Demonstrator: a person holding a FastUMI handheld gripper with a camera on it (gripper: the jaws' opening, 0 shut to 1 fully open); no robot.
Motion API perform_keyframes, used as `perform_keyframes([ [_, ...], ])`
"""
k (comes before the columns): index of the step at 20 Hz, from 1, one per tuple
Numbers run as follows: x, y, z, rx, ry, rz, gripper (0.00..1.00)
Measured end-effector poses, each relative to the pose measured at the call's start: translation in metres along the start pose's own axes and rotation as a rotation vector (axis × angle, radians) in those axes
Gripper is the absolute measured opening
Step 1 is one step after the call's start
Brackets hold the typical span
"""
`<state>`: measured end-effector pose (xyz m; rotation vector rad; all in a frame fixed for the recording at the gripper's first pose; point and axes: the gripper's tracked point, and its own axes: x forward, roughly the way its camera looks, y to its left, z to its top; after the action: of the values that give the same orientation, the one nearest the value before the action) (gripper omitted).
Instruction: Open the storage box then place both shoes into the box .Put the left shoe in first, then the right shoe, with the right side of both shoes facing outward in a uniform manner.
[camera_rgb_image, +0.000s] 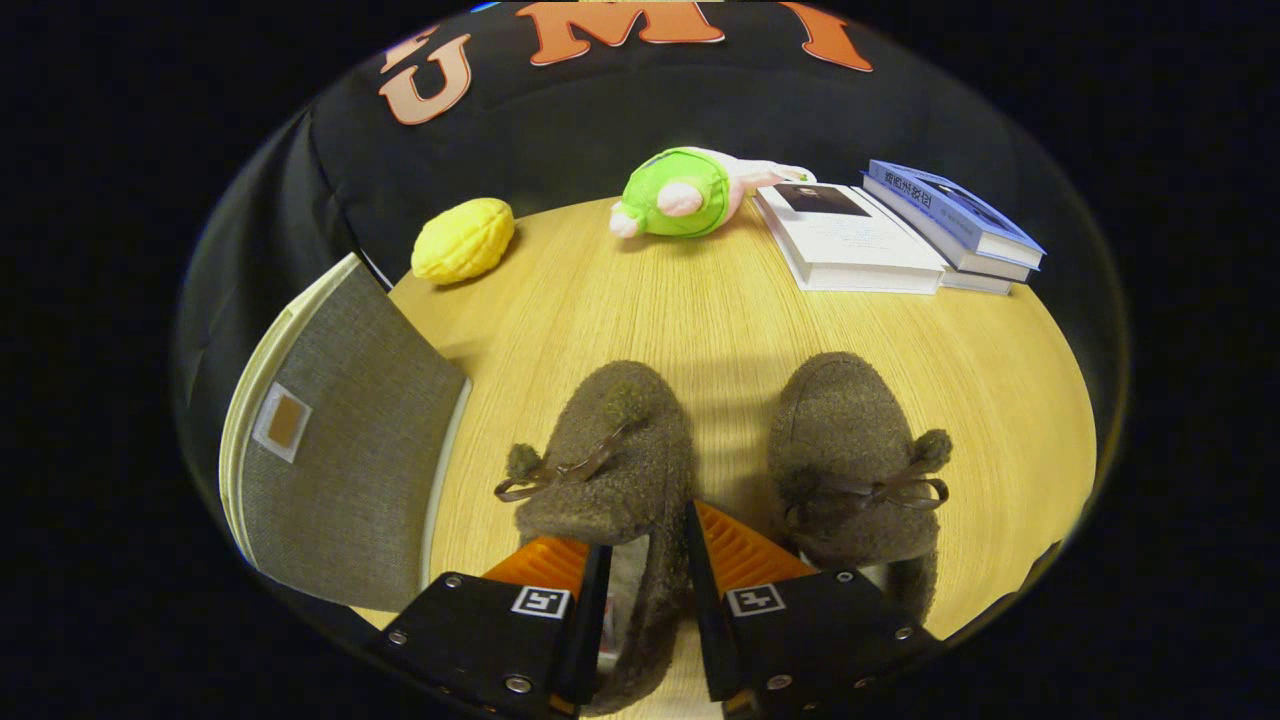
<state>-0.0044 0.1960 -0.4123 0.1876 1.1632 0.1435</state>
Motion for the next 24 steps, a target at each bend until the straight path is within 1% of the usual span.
perform_keyframes([
  [1,0.004,-0.002,0.002,0.01,-0.003,-0.011,0.33],
  [2,0.006,-0.001,0.003,0.026,-0.001,-0.01,0.28],
  [3,0.007,-0.002,0.006,0.029,-0.011,-0.009,0.22],
  [4,0.008,-0.004,0.01,0.02,-0.03,-0.014,0.2],
  [5,0.008,-0.006,0.012,0.018,-0.035,-0.024,0.15],
  [7,0.004,-0.002,0.01,0.047,-0.023,-0.016,0.07],
  [9,-0.005,0.009,0.014,0.1,-0.022,0.023,0.05],
  [11,-0.018,0.021,0.021,0.156,-0.029,0.055,0.05],
  [15,-0.049,0.044,0.041,0.146,-0.063,0.06,0.05],
  [20,-0.093,0.093,0.075,0.153,-0.126,0.113,0.05],
  [24,-0.12,0.136,0.099,0.156,-0.154,0.178,0.04],
])
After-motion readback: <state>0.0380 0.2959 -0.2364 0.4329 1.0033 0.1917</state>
